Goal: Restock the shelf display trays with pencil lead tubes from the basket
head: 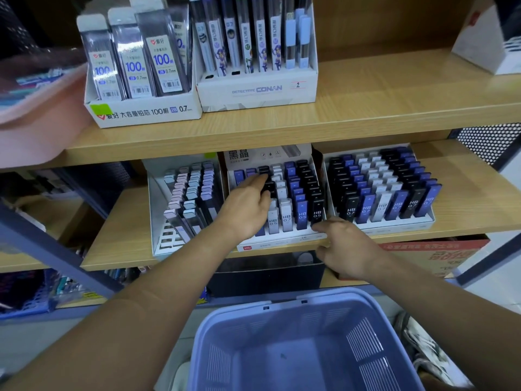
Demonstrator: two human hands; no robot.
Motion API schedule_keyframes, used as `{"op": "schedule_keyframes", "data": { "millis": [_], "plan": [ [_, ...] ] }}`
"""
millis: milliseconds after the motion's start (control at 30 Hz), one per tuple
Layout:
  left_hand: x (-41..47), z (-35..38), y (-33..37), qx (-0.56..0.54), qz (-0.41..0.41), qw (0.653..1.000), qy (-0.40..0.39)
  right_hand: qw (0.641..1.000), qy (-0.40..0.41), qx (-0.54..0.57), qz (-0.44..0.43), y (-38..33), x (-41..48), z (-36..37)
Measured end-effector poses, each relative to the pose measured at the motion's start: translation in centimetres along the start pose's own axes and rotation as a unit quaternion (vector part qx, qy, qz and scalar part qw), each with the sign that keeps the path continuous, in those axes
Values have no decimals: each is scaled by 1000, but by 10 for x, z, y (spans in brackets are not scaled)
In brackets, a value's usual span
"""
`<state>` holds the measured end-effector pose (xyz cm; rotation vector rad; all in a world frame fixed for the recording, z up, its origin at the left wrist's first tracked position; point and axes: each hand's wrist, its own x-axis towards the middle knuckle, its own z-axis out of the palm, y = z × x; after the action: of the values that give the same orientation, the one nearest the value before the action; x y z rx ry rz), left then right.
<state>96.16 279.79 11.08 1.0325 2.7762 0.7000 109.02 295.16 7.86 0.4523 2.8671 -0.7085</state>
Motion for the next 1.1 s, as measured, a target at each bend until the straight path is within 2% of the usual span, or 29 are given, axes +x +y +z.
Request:
{"op": "schedule_keyframes", "data": {
  "millis": [100,300,400,567,700,867,1000,1100],
  "plan": [
    [5,4,-6,55,36,998,-5,1000,-3,4,-6,2,-1,0],
    [11,9,-5,146,81,982,-89,1000,-7,-7,-21,4,-1,2],
    [14,9,-3,162,108,977,-83,1000,-6,-9,-27,5,-1,3],
    [15,8,-5,111,99,987,-57,999,-8,-11,-30,7,-2,2],
    [18,7,-5,119,69,989,-49,999,-6,-8,-31,7,-3,1],
    [19,10,-4,98,72,991,-57,999,-12,-11,-32,8,-3,0],
    [13,7,-7,45,69,997,13,999,-2,-17,-29,11,-5,-4],
    [11,3,-16,20,22,999,44,999,-3,-16,-28,13,-6,-4]
  ]
}}
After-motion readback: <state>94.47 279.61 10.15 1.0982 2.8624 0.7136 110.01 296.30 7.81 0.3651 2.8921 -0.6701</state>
